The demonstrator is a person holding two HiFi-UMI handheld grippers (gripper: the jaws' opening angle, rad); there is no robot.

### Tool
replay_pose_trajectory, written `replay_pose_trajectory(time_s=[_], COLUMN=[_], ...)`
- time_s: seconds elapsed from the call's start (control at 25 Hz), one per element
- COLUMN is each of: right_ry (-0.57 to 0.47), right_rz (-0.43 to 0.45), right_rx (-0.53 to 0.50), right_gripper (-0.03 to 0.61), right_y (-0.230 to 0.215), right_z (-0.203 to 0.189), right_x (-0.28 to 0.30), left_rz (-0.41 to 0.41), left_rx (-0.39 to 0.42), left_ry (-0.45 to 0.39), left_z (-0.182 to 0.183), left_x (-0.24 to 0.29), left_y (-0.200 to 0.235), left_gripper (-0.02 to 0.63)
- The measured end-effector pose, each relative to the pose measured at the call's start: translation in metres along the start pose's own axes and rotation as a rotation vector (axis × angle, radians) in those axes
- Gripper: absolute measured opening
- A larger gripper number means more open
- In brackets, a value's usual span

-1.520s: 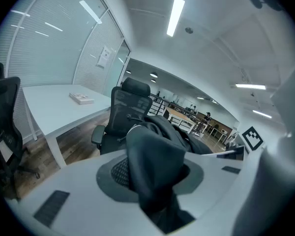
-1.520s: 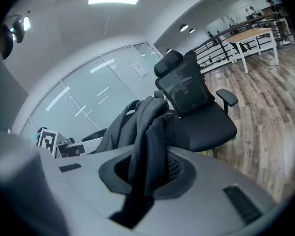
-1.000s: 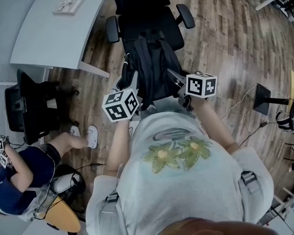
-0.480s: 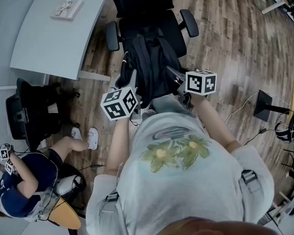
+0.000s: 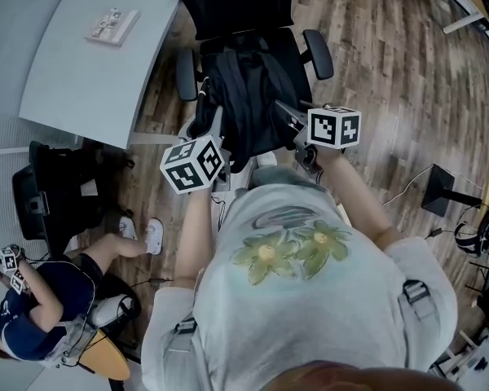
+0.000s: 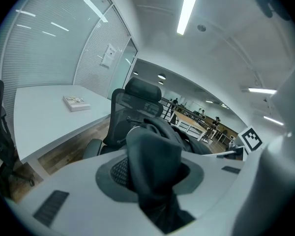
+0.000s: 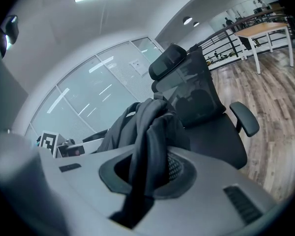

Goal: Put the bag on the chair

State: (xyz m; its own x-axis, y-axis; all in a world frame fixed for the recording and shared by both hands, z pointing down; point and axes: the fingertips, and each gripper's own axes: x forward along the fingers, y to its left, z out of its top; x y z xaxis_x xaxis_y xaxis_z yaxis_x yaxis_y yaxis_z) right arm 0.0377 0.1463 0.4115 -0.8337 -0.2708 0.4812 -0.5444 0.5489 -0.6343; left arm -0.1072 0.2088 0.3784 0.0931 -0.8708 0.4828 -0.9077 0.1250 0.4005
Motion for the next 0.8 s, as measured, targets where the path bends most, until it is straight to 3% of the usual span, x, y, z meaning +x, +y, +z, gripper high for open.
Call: replay_pose_trajectory(time_s=[0.44,0.8], right_ry=[-0.025,-0.053], right_rz=[0.035,0.005], right_rx=[-0.022,0.001], right_gripper=[0.06,0.061], right_y=[-0.021,-0.036], right_z=[0.054,0.09], right_x=[0.016,0.045], left_rz=[0.01,-0.02], left_rx=[0.014,0.039], left_ry=[-0.029,-0.006], left_z=[0.037,0.068], left_x=[0.04,0.083], left_y=[-0.007,0.009], left_gripper=[0.133,0.133])
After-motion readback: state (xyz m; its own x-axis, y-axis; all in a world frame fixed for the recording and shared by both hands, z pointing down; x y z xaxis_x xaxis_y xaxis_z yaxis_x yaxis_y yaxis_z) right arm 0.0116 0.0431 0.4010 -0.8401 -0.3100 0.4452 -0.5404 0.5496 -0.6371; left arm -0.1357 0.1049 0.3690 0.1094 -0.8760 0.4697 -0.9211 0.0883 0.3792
